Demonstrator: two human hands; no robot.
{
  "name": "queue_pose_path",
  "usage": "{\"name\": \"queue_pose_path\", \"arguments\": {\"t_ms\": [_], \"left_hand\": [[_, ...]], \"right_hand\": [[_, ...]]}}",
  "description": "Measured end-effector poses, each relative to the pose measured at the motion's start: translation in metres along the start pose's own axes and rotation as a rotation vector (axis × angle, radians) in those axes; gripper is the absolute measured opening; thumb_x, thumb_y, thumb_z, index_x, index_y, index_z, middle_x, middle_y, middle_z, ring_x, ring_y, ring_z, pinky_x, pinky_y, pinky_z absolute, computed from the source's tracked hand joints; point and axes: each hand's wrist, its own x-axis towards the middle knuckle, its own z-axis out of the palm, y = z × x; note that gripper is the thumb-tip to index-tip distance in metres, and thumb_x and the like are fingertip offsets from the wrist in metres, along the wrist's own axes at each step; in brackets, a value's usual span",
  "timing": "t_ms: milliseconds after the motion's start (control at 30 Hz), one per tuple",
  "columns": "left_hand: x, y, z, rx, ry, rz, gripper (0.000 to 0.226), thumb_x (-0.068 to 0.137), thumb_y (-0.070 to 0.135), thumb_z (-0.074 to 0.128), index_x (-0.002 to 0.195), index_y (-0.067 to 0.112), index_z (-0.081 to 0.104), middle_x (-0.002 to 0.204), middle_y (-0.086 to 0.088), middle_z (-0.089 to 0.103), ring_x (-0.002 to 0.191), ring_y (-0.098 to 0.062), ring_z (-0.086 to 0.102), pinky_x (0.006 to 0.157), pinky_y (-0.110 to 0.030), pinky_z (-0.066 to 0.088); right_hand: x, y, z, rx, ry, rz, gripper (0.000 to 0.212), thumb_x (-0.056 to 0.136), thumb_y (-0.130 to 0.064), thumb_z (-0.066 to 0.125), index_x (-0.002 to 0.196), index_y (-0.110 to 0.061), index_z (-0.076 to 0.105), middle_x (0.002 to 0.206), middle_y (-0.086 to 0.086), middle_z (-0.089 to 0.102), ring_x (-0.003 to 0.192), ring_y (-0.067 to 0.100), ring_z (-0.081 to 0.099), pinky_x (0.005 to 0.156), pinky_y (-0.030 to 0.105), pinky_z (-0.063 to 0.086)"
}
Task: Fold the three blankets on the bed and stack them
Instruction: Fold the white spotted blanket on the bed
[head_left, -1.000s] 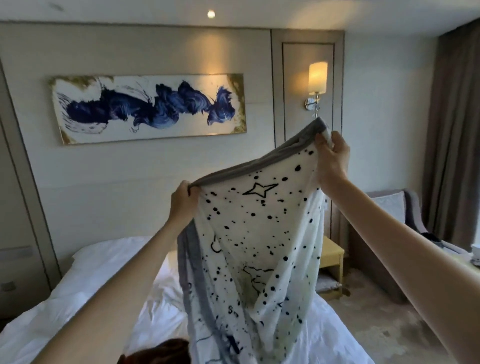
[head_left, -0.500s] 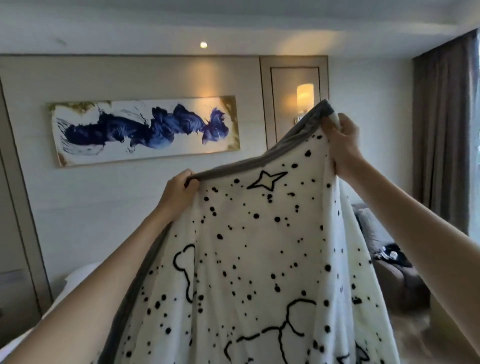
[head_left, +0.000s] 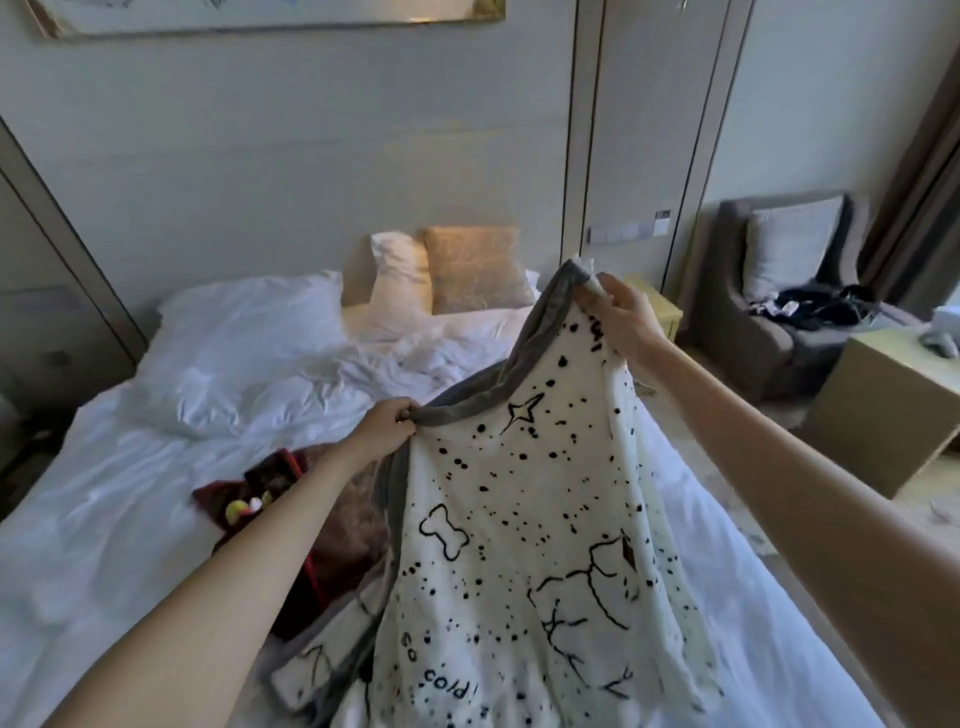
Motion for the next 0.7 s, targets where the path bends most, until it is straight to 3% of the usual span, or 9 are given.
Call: {"name": "queue_pose_path", "arguments": {"t_ms": [100,167,200,267,367,467,567,700], "left_hand": [[-0.004,-0.01,0.013,-0.032,-0.053,-0.073,0.026,0.087,-0.005,0.047,0.092,0.014,0.063,0.096,-0.01,0.063,0.094,-0.026,0.059,0.076,-0.034,0.046],[-0.002,-0.001,0.015,-0.106,-0.063,-0.077,0.028,0.089,-0.005,0.051,0.111,0.006,0.063,0.111,-0.013,0.065,0.102,-0.025,0.061,0.085,-0.034,0.051],[-0.001,0.01,0.014,-0.183,-0.051,-0.043,0.027,0.091,-0.005,0.055,0.116,0.003,0.061,0.113,-0.014,0.065,0.1,-0.023,0.061,0.081,-0.026,0.052],[0.002,0.043,0.007,-0.365,-0.01,0.044,0.021,0.093,0.005,0.061,0.113,0.014,0.062,0.112,-0.007,0.064,0.094,-0.015,0.061,0.069,-0.016,0.046],[-0.002,0.094,-0.006,-0.522,-0.031,0.19,0.024,0.088,0.033,0.067,0.111,0.03,0.062,0.109,0.008,0.069,0.1,-0.005,0.064,0.079,-0.017,0.049],[-0.003,0.117,-0.007,-0.378,0.043,0.295,0.033,0.089,0.032,0.069,0.112,0.009,0.063,0.1,-0.007,0.068,0.093,-0.015,0.062,0.083,-0.03,0.049],[-0.001,0.122,-0.003,-0.271,0.09,0.305,0.03,0.094,0.02,0.063,0.114,-0.002,0.058,0.109,-0.028,0.061,0.093,-0.022,0.055,0.09,-0.045,0.046],[0.001,0.121,0.001,-0.289,0.113,0.354,0.021,0.098,0.015,0.056,0.11,-0.002,0.055,0.094,-0.023,0.054,0.086,-0.019,0.047,0.079,-0.032,0.038]], "right_hand": [[-0.008,0.014,0.013,-0.017,-0.039,0.027,0.018,0.092,-0.023,0.061,0.076,-0.018,0.056,0.072,-0.002,0.059,0.06,0.012,0.057,0.055,0.026,0.05],[-0.011,0.017,0.019,-0.038,-0.086,0.037,0.02,0.093,-0.022,0.061,0.083,-0.005,0.056,0.078,0.008,0.057,0.069,0.02,0.055,0.064,0.033,0.046],[-0.013,0.017,0.022,-0.058,-0.112,0.038,0.027,0.093,-0.023,0.061,0.088,0.003,0.055,0.08,0.011,0.055,0.072,0.022,0.053,0.066,0.036,0.045],[-0.015,0.014,0.029,-0.111,-0.16,0.023,0.031,0.092,-0.026,0.062,0.083,0.003,0.054,0.077,0.01,0.052,0.069,0.019,0.051,0.063,0.031,0.043],[-0.016,0.009,0.041,-0.189,-0.222,-0.038,0.031,0.091,-0.021,0.063,0.065,-0.014,0.048,0.064,-0.002,0.044,0.056,0.009,0.04,0.05,0.016,0.031],[-0.015,0.008,0.049,-0.259,-0.267,-0.095,0.027,0.089,-0.018,0.066,0.075,0.004,0.056,0.065,0.002,0.043,0.057,0.007,0.035,0.048,0.014,0.025],[-0.014,0.009,0.051,-0.231,-0.257,-0.095,0.02,0.086,-0.019,0.07,0.088,-0.003,0.057,0.062,-0.001,0.052,0.048,0.001,0.038,0.045,0.012,0.028],[-0.015,0.021,0.05,-0.19,-0.178,-0.16,0.026,0.081,-0.012,0.072,0.09,-0.01,0.048,0.072,0.001,0.06,0.055,0.012,0.049,0.055,0.028,0.041]]}}
